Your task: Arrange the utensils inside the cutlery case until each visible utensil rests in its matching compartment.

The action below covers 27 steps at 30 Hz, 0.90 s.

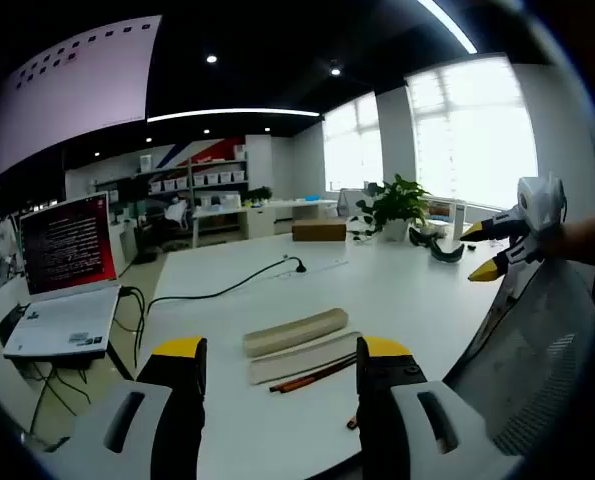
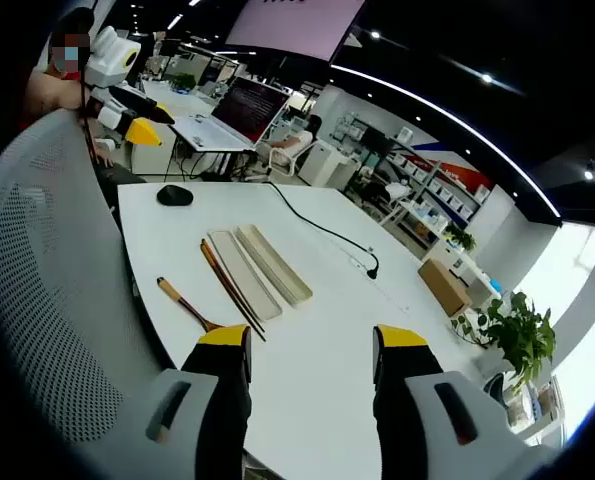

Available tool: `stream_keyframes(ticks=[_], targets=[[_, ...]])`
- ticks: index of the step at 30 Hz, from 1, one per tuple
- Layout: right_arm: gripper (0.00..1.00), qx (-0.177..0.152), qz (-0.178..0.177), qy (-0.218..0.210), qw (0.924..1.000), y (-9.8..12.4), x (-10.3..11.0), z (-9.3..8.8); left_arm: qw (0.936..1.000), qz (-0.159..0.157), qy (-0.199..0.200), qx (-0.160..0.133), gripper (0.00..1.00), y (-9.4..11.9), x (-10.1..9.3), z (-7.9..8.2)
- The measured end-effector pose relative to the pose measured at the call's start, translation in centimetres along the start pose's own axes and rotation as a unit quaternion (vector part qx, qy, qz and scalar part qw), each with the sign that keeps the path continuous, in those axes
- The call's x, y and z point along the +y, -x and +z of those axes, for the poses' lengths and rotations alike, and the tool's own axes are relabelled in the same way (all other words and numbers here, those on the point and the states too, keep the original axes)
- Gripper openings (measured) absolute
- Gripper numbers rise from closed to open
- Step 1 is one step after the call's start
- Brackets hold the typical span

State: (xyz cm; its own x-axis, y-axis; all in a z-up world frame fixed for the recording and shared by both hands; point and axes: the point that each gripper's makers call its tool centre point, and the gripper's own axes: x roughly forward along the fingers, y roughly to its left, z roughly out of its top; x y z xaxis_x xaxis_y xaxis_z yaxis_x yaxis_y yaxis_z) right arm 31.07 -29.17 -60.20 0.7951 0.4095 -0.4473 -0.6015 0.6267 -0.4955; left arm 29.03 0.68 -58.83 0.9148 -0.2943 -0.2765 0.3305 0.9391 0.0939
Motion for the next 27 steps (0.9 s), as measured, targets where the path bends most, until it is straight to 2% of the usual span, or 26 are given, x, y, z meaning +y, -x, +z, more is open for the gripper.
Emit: stream_keyframes(ticks=[3, 7, 13, 18, 23, 27], targets=[[0.48, -0.001, 0.002, 0.004, 1.0, 0.0, 0.1, 0.1, 1.0, 0.0, 0.003, -0.002, 0.61, 0.0, 0.2, -0.1], [0.46, -0.035, -0.015, 0.017, 0.9991, 0.4, -0.6, 2.2, 1.0, 0.005, 0.007, -0.001, 0.62, -0.3, 0.9, -0.4], [0.46, -0.027, -0.001, 0.028, 0.9993, -0.1, -0.3, 1.9, 0.9999, 0.009, 0.008, 0.004, 0.62, -0.4, 1.2, -0.6], [0.45, -0.037, -0.012, 0.02, 0.999, -0.1, -0.8, 2.4, 0.9997, 0.017, 0.017, -0.005, 0.62, -0.1, 1.6, -0.3], [0.45, -0.024, 0.002, 0.043, 0.9988, -0.4, 0.1, 1.8, 0.9998, 0.013, 0.014, -0.005, 0.61, -0.1, 1.1, -0.2], [0.45, -0.021, 0.024, 0.016, 0.9994, -0.4, 0.6, 1.5, 0.9997, 0.016, 0.018, -0.005, 0.61, -0.1, 1.2, -0.3]])
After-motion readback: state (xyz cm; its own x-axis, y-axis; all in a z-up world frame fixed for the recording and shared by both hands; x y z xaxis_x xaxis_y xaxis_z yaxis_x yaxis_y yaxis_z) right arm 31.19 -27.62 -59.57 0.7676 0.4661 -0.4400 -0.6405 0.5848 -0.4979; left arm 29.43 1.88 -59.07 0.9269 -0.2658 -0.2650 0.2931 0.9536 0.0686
